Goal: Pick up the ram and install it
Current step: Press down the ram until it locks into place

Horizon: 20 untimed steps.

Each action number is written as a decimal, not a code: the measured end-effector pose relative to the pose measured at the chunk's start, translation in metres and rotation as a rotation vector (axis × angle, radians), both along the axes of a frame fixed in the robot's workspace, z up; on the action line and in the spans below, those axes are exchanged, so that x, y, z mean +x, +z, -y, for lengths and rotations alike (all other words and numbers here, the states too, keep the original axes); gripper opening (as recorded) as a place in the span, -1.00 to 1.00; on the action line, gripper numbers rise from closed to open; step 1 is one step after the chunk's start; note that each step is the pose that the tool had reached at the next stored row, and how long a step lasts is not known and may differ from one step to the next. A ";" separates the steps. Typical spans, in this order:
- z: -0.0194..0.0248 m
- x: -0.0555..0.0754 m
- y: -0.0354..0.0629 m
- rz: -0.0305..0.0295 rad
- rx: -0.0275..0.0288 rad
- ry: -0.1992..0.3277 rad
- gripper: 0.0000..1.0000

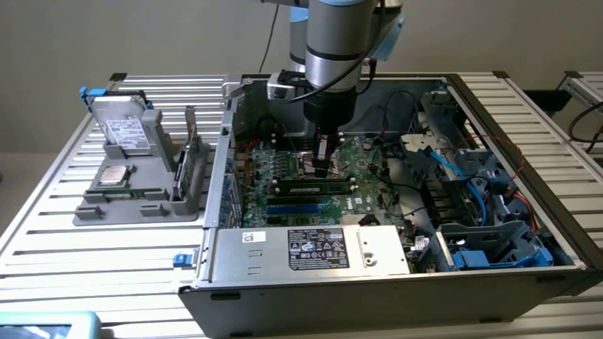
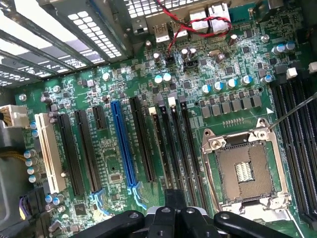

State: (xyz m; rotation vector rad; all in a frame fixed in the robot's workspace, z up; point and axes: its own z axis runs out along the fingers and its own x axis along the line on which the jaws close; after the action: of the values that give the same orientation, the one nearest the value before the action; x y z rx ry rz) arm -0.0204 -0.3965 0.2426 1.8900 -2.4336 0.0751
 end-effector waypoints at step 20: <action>0.0000 0.000 0.0000 0.0006 0.0008 -0.273 -0.79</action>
State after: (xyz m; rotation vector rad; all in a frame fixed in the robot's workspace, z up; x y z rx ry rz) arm -0.0204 -0.3965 0.2426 1.5385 -2.6643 0.0614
